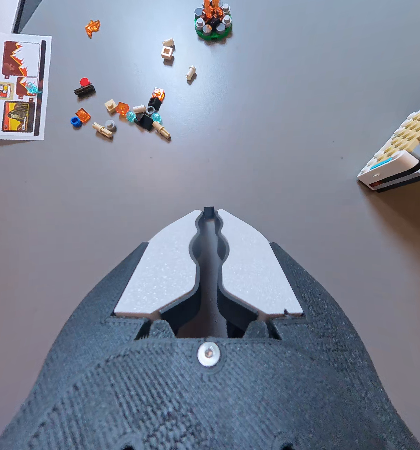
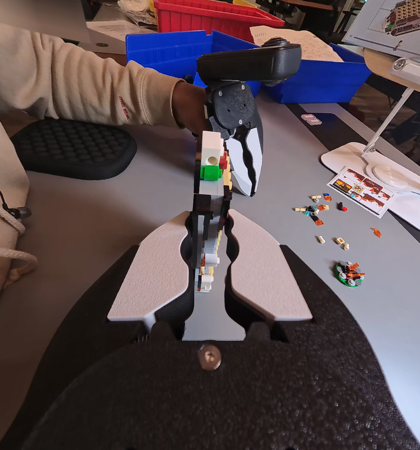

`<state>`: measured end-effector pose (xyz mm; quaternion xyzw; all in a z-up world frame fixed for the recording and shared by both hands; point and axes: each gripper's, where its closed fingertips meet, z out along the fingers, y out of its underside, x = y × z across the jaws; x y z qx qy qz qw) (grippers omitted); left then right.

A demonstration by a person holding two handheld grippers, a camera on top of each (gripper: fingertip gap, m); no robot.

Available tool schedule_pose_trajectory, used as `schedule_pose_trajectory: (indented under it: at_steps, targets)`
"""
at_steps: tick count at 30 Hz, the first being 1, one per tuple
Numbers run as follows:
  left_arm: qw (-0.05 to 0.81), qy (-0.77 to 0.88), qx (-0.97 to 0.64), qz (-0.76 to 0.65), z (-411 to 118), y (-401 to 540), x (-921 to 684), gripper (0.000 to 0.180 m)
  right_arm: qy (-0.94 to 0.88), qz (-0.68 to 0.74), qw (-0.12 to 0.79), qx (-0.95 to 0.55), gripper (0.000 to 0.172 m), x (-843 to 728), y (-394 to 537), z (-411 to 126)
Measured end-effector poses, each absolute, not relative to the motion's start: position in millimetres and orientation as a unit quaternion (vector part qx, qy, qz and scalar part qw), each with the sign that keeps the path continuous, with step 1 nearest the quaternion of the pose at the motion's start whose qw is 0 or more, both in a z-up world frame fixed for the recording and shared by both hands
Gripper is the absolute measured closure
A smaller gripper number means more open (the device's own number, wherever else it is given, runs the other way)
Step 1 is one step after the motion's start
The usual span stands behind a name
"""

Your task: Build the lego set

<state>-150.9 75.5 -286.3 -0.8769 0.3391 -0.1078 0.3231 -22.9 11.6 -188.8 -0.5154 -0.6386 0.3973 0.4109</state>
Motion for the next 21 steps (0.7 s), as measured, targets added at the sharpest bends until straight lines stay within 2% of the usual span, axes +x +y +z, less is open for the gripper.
schedule_pose_trajectory:
  at_steps: [11, 21]
  targets:
    - [0.352, 0.364, -0.851, -0.136, -276, 63, -142, 0.173, -0.647, 0.416, 0.390, -0.507, 0.148, -29, 15, -189]
    - [0.421, 0.409, -0.781, -0.212, -197, 28, -109, 0.173, -0.666, 0.441, 0.358, -0.484, 0.148, -37, 11, -189]
